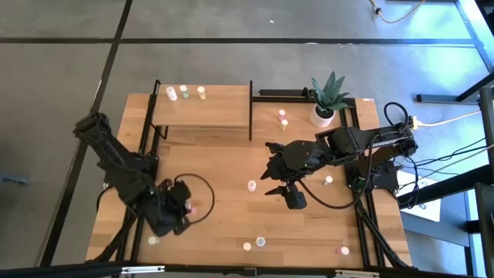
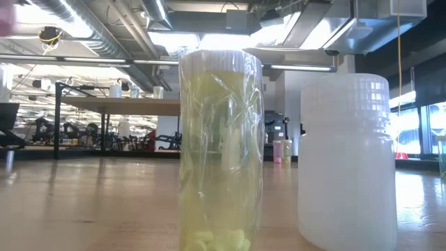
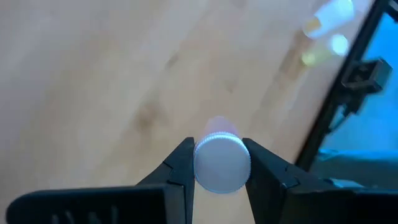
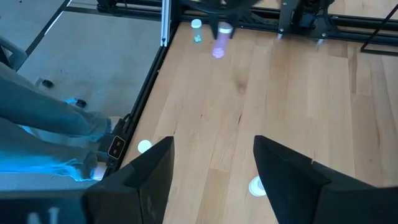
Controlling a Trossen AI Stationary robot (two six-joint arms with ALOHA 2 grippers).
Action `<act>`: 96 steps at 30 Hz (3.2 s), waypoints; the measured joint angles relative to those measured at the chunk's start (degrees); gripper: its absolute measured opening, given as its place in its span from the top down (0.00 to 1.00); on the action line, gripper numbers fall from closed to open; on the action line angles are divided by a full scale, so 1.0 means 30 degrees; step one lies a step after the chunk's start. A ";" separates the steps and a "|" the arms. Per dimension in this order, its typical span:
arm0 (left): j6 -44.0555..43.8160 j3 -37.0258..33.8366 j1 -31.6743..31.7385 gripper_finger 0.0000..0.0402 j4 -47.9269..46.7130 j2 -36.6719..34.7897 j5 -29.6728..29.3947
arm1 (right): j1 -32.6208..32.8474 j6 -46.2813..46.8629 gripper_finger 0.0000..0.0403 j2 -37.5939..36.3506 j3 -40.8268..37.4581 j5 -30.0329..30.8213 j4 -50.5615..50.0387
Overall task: Pick and place medicine bottles onto shelf by color
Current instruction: Put the bottom pink pill bottle on the shelf
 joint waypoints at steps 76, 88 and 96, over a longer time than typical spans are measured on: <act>1.3936 -0.0015 1.2607 0.77 0.2679 0.5716 0.1776 | -0.0042 -0.0503 0.45 0.0000 0.0000 0.9340 0.1999; 1.3940 -0.1745 1.2752 0.77 0.4812 0.6235 0.2051 | -0.0039 -0.0503 0.45 -0.0007 0.0000 0.9203 0.2004; 1.3940 -0.2229 1.2759 0.77 0.5752 0.6224 0.2702 | -0.0035 -0.0510 0.45 -0.0007 0.0000 0.9187 0.2011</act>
